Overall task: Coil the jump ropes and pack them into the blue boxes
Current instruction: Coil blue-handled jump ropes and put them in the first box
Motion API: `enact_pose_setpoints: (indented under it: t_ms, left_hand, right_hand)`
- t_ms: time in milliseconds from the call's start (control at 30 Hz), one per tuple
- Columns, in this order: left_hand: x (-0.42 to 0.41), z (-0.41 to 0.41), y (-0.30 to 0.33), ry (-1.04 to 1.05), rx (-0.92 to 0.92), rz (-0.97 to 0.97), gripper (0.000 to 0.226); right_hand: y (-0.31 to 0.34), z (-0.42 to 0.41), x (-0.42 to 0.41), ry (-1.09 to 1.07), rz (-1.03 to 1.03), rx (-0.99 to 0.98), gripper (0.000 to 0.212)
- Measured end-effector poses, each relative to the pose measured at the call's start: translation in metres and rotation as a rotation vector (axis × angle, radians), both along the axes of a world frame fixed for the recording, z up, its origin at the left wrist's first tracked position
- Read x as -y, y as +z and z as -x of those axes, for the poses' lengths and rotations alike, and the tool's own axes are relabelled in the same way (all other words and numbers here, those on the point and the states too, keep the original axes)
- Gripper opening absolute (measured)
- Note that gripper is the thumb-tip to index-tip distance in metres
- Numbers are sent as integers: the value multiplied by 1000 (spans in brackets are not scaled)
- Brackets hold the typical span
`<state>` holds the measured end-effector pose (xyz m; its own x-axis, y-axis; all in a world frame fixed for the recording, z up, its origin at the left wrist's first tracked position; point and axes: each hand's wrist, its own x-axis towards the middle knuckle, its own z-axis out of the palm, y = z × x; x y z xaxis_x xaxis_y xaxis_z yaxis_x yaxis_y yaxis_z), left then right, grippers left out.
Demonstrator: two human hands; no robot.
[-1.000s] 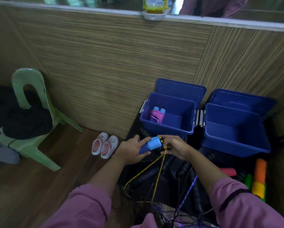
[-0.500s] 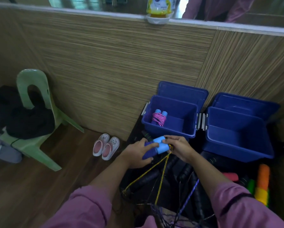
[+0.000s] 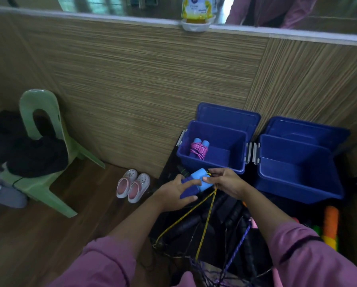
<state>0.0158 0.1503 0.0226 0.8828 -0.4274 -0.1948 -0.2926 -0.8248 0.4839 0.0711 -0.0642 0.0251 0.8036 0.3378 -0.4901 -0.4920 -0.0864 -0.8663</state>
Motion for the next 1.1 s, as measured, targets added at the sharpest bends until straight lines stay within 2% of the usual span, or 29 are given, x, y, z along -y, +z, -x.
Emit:
enact_pose_setpoints:
  t_ms: [167,200,333,433,500,700,800,900,1033,1100]
  left_hand:
    - [-1,0,-6,-63,70,-34,42]
    - [-1,1,-8,-63,88,-44,41]
    - [1,6,-13,-69,167,-87,44]
    - [2,7,-15,-76,197,-137,60]
    - [4,6,-12,-72,177,-143,61]
    - [3,4,-7,-110,141,-93,47]
    - [7,2,3,-29,59,-41,44]
    - [10,-4,17,67,21,52,44]
    - [7,-23,27,241,7,213,45]
    - [5,-35,34,337,47,370,45]
  right_hand:
    - [2,-2,2,-32,-34,8,22]
    - [3,-2,2,-34,-51,3,21]
    - [4,-2,1,-74,-59,-27,37]
    - [7,-1,2,-60,-59,-41,15]
    - [8,-1,2,-57,-56,-43,9]
    - [9,-2,2,-79,-35,-22,35]
    - [12,-3,-2,-115,-21,-12,47]
    - [19,-8,-12,-191,-76,-24,44]
    - [29,-9,-27,-174,-102,78,26]
    - [26,-7,-36,-132,-84,134,17]
